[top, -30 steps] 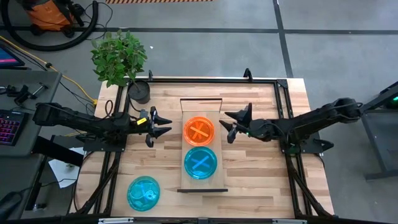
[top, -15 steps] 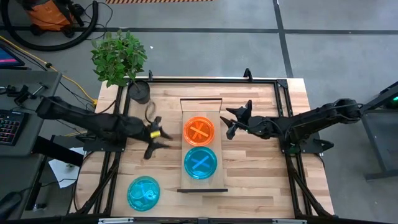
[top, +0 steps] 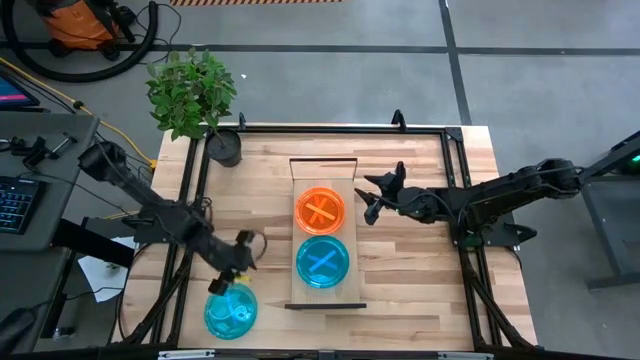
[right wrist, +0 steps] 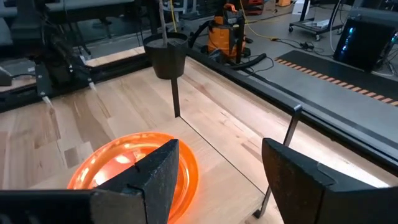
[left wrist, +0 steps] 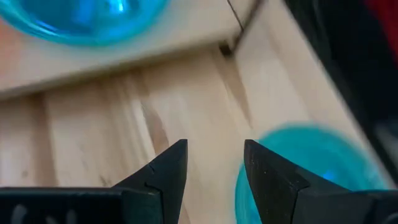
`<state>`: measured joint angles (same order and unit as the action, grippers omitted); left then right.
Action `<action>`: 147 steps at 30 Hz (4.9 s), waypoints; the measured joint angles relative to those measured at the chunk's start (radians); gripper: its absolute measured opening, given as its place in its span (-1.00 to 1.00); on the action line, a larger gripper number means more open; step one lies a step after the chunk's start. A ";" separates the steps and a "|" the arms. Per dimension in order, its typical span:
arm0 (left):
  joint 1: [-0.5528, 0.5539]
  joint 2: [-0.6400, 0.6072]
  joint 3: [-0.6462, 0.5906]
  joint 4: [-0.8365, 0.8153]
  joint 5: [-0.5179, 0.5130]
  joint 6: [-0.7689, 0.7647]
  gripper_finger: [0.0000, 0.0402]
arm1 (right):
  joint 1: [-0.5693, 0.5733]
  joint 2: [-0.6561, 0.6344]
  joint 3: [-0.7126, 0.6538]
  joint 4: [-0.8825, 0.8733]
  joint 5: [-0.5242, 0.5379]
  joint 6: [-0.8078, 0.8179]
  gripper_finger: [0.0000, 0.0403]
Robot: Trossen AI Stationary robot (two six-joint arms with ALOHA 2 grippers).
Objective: Place and stack plates onto a shelf
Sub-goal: Stack the blue plate on top of the other blue plate on the shelf
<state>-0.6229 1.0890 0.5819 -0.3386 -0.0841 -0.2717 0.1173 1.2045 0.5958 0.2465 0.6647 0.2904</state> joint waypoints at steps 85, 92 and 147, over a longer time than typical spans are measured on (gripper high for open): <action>0.019 -0.397 0.020 -0.085 -0.375 0.024 -1.00 | -0.026 0.000 0.000 -0.091 -0.033 0.072 0.07; 0.019 -0.400 0.020 -0.082 -0.428 0.017 -1.00 | -0.026 0.000 0.000 -0.095 -0.033 0.070 0.07; 0.399 -0.257 0.020 0.276 -0.254 0.176 -1.00 | 0.027 -0.064 0.000 0.014 -0.045 0.024 0.07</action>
<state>-0.2244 0.8323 0.6022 -0.0622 -0.3381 -0.0955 0.1446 1.1408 0.5953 0.2603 0.6198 0.3143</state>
